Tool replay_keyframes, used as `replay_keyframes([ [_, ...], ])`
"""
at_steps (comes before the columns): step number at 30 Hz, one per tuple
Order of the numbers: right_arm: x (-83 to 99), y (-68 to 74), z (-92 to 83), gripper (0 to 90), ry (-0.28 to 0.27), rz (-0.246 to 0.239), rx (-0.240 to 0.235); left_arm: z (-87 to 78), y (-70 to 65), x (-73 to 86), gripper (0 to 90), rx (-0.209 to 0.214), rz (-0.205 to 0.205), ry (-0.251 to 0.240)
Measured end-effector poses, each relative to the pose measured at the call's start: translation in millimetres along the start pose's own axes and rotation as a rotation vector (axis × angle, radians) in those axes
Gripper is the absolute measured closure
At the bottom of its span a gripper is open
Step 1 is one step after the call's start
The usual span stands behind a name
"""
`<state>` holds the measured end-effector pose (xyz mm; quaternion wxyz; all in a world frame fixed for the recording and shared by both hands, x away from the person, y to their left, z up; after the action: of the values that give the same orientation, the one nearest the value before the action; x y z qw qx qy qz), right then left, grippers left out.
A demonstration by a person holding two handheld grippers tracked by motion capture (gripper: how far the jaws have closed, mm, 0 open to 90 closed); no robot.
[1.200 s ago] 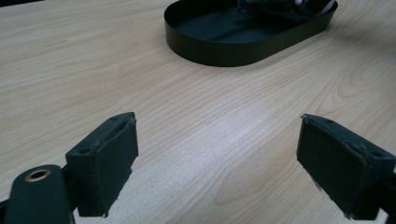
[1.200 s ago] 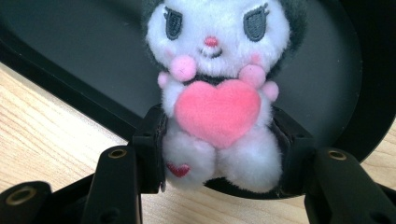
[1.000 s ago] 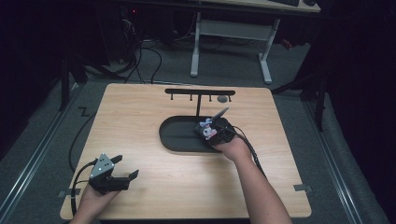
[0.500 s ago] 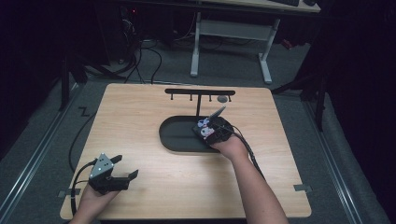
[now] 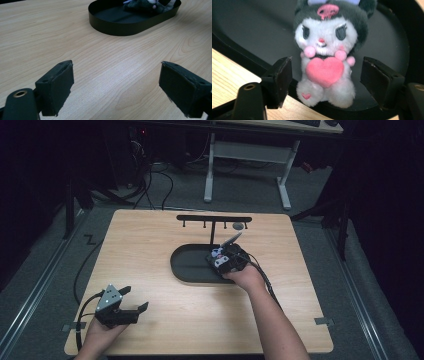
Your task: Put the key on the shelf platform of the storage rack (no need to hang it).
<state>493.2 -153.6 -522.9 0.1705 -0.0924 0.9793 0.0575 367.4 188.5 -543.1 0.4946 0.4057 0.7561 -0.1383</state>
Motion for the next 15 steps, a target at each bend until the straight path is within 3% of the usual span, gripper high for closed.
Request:
replay_keyframes([
  [5,-0.8,4.1,-5.4,22.9,-0.021,0.008,-0.016,0.2,-0.2,-0.1,13.4,0.001,0.001,0.0],
  [10,4.0,7.9,-11.8,19.8,-0.037,-0.022,0.003,1.4,-0.9,-0.4,13.4,0.002,0.008,0.004],
  [15,8.0,9.5,-17.5,20.5,-0.064,-0.021,-0.016,2.0,-1.5,-0.3,13.4,0.003,0.011,0.011],
])
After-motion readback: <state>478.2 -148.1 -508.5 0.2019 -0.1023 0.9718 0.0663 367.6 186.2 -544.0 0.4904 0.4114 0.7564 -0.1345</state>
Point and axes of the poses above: each handheld gripper's, and its own axes: z roughly forward along the jaws, x roughly out of its underside, y roughly to its left, the point moved 6 cm from there along z, roughly forward along the jaws, and after that the axes turned 15 degrees about z, right-handed, at the moved point
